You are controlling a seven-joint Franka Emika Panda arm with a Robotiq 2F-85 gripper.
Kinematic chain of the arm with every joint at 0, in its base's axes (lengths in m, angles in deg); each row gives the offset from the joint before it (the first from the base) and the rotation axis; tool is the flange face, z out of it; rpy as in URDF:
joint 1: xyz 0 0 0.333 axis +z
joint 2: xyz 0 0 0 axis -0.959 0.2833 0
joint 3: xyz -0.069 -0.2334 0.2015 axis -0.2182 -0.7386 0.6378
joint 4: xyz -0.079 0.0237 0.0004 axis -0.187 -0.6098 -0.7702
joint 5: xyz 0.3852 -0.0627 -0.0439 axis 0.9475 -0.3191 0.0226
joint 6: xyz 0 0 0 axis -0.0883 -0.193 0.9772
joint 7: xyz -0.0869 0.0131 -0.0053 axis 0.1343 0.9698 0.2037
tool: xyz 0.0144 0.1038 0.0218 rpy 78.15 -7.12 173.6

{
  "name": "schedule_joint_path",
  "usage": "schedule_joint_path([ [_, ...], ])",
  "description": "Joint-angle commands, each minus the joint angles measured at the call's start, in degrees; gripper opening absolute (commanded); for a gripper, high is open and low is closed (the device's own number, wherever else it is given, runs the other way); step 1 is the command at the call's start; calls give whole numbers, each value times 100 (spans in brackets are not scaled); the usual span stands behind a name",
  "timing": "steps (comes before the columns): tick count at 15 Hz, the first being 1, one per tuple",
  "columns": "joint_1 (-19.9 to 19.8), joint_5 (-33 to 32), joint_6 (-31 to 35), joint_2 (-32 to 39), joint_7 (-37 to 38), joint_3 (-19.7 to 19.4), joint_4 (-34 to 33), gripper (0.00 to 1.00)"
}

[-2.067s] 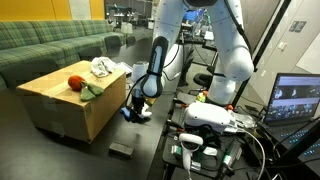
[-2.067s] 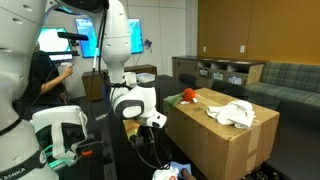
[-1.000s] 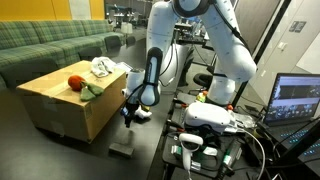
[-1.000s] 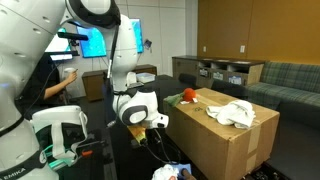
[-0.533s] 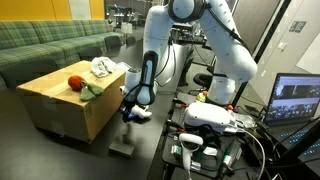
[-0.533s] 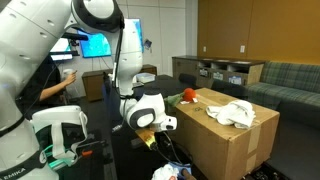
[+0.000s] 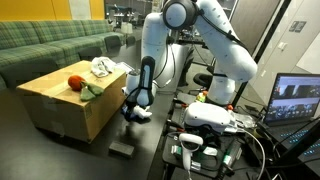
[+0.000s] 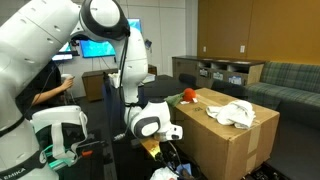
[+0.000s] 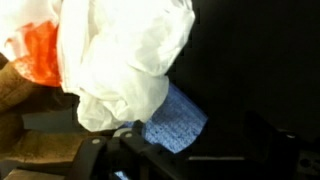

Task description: Remove the toy moose from the top of the brown box, place the white towel on top of the box, remove the white object from the top of the box, place the blue sponge on the box, remove the radish from the top of the box, put the eraser on the box

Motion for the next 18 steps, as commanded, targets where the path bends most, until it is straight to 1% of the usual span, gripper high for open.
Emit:
schedule_joint_path([
  [1, -184, -96, -61, 346, -24, 6, -327, 100],
  [2, -266, -96, -106, 404, -27, 50, -383, 90],
  [3, -358, -96, -173, 445, -31, 97, -439, 74],
  [7, -614, -106, -326, 404, -44, 255, -517, 44],
  [12, -675, -130, -455, 345, -64, 384, -515, 8],
  [14, -718, -164, -537, 268, -116, 485, -431, 4],
  [15, -727, -189, -565, 214, -153, 532, -359, 0],
  [17, -775, -271, -669, 106, -279, 629, -217, 5],
  [18, -779, -312, -754, 44, -318, 657, -153, 4],
])
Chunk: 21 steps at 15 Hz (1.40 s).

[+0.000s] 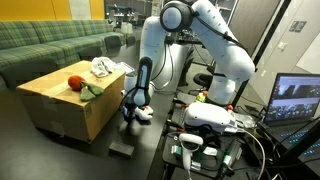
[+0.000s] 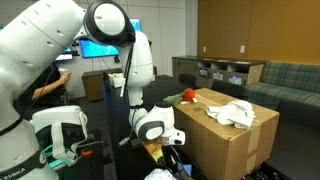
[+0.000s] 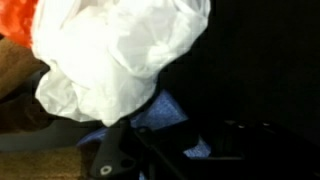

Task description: Remove the toy moose from the top of the brown box, place the white towel on top of the box, remove the white object from the top of the box, place the blue sponge on the box, remove the radish from the top of the box, put the eraser on the box

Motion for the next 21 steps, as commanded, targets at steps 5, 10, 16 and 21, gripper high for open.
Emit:
schedule_joint_path([
  [5, -874, -626, -847, -879, -947, 1055, 1089, 6],
  [10, -2134, -324, -1471, -1602, -1766, 2678, 1921, 5],
  [16, -2048, 525, -925, -2003, -1066, 2802, 1885, 33],
  [21, -1280, 690, -278, -1849, -108, 1781, 1550, 63],
])
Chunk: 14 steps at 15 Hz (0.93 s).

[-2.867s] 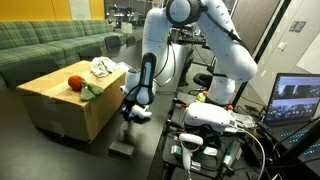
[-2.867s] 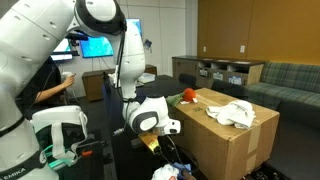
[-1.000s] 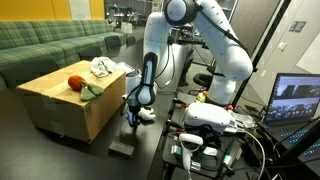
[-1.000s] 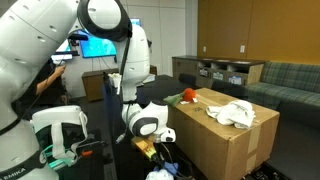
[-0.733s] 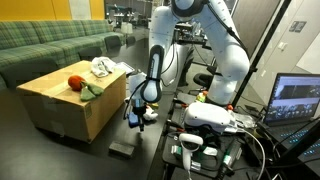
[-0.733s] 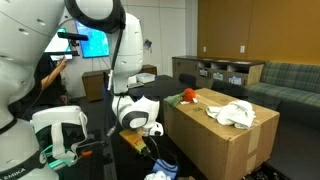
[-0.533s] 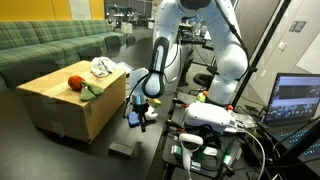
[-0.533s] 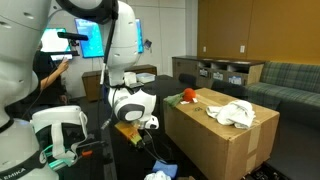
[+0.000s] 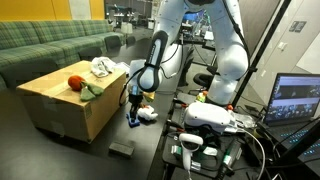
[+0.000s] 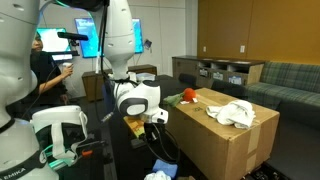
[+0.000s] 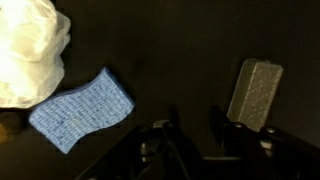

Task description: Remove the toy moose from the top of the brown box, place the white towel on top of the box, remove the white object from the top of the box, place the blue sponge on the box, remove the radish from the top of the box, put the eraser on the box

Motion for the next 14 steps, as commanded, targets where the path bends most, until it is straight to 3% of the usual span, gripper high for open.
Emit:
schedule_joint_path([
  [1, 786, 137, 486, 42, 793, -871, -178, 70],
  [5, 1978, 220, 884, 266, 1802, -2182, -320, 99],
  [9, 3281, 496, 754, 624, 2791, -3399, -474, 100],
  [11, 3698, 641, 566, 792, 3137, -3685, -530, 100],
  [14, 4053, 802, 388, 931, 3521, -3812, -568, 100],
])
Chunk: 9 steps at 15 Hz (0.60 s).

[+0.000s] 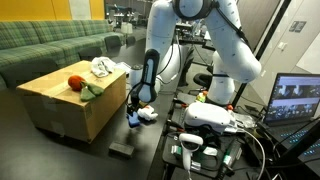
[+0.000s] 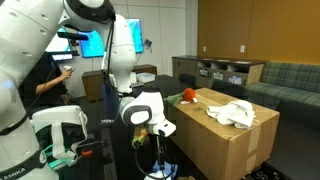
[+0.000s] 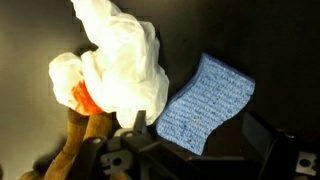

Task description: Remove the toy moose from the top of the brown box, place the white towel on top of the box, remove the white object from the top of the box, place the blue sponge on the box, remove the radish from the top of the box, put the eraser on the box

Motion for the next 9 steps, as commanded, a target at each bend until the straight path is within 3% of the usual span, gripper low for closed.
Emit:
schedule_joint_path([
  [1, 488, 251, -206, 211, 491, -227, -154, 100],
  [9, 213, 374, -494, 306, 906, 33, -431, 100],
])
